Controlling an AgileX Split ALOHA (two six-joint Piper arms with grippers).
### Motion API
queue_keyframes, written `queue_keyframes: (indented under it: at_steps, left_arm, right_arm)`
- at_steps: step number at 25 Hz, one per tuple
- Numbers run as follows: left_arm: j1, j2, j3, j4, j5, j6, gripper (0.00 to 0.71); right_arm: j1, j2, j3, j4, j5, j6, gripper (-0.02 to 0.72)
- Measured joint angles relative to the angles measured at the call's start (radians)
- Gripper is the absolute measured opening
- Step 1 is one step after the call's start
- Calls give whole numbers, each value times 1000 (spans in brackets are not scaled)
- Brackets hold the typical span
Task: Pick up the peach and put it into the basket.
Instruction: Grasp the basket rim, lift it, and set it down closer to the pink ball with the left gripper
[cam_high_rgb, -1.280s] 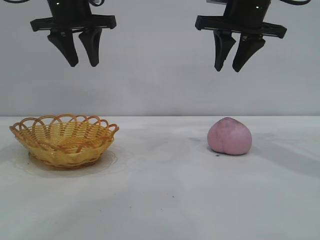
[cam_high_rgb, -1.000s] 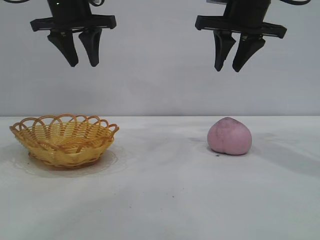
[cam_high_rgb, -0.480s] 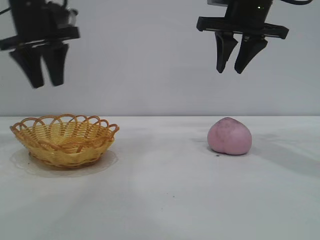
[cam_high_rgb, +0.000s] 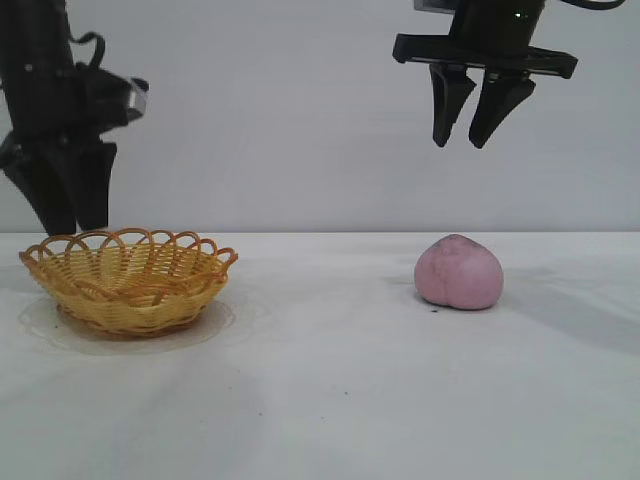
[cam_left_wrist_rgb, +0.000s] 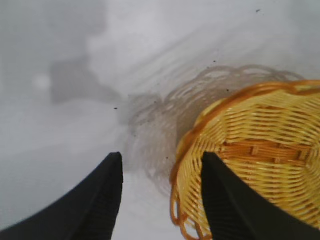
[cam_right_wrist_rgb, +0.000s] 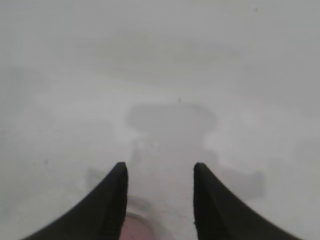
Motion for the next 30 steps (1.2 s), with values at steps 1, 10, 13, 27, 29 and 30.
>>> queue_keyframes:
  at_steps: [1, 10, 13, 27, 29, 30]
  left_arm:
    - [0, 10, 0, -3, 0, 3, 315]
    - [0, 28, 43, -59, 0, -3, 0]
    - [4, 4, 114, -158, -19, -14, 0]
    - [-59, -320, 715, -524, -426, -83, 0]
    - [-63, -320, 756, -550, -434, -66, 0]
    - [-64, -322, 771, -558, -436, -58, 0]
  right_arm:
    - [0, 0, 0, 0, 0, 0, 258]
    - [0, 0, 0, -2, 4, 0, 258]
    - [0, 0, 0, -17, 18, 0, 258]
    - [0, 0, 0, -48, 50, 2, 258]
    - [0, 0, 0, -48, 50, 2, 258]
    - [0, 0, 0, -48, 50, 2, 258]
